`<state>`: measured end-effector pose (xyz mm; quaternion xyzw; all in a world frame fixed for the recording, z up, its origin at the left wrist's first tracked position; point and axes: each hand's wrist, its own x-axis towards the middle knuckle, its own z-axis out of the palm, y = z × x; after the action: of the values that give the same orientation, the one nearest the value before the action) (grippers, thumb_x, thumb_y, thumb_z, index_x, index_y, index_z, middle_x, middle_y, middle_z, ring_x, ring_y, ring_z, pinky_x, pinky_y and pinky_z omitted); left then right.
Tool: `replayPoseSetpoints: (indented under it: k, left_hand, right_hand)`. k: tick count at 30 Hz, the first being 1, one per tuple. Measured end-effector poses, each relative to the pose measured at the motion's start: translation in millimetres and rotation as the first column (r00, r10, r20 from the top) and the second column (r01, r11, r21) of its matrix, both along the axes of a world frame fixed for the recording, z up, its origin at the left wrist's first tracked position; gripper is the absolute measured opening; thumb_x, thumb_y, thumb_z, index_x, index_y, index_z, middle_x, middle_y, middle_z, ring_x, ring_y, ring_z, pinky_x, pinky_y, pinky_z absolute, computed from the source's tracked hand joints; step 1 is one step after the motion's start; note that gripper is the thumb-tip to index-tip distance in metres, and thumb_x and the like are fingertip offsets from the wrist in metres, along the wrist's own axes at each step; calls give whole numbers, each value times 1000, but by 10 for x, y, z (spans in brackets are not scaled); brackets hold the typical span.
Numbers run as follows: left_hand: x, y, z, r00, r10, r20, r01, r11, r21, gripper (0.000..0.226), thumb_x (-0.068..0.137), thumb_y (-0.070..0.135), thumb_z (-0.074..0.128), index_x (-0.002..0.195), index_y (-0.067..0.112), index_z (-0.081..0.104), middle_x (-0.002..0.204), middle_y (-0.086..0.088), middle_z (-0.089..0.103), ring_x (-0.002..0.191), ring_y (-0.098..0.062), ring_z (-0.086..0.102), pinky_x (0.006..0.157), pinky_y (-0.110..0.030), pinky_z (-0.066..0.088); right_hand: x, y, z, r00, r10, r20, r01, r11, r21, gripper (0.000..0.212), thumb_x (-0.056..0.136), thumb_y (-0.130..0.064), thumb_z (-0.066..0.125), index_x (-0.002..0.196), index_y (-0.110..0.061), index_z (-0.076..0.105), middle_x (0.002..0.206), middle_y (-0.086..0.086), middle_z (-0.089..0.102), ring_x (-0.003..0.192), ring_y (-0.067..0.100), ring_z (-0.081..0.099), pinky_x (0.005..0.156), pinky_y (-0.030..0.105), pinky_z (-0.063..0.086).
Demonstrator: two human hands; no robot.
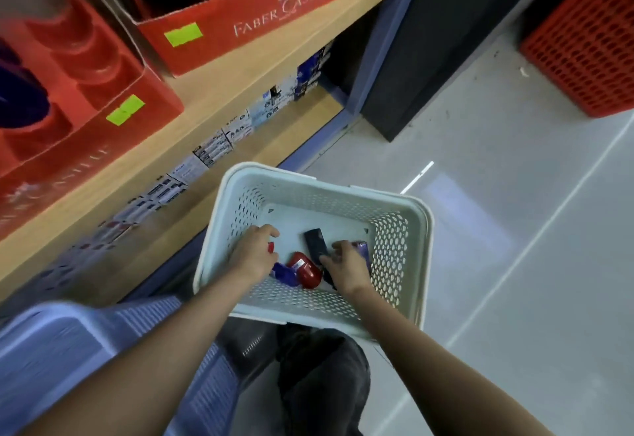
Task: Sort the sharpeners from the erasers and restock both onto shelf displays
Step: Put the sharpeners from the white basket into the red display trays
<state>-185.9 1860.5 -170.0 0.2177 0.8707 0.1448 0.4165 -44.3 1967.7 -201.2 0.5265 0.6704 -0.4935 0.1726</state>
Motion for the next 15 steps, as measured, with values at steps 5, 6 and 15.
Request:
replayPoseSetpoints:
  k: [5, 6, 15]
  left_hand:
    - [-15, -39, -257, 995, 56, 78, -58, 998, 31, 36, 89, -8, 50, 122, 6, 55, 127, -10, 55, 108, -16, 53, 89, -20, 40]
    - [2, -40, -286, 992, 75, 97, -79, 996, 36, 36, 90, -8, 51, 123, 5, 55, 126, -11, 56, 108, -17, 53, 89, -19, 40]
    - [28, 277, -196, 861, 372, 347, -462, 857, 228, 19, 90, 25, 62, 104, 12, 59, 106, -6, 67, 101, -21, 62, 93, -37, 47]
  right_hand:
    - [-233, 8, -270, 962, 239, 130, -266, 929, 258, 54, 87, -47, 59, 124, -9, 49, 124, 10, 51, 115, 28, 47, 97, 38, 40]
    - [-268, -5, -292, 937, 305, 173, -344, 893, 290, 57, 87, -49, 58, 126, -9, 48, 125, 10, 50, 116, 28, 46, 99, 38, 39]
    - [-384, 187, 159, 947, 20, -321, -75, 984, -162, 42, 84, -10, 69, 122, -5, 53, 115, 7, 59, 99, 18, 60, 81, 20, 47]
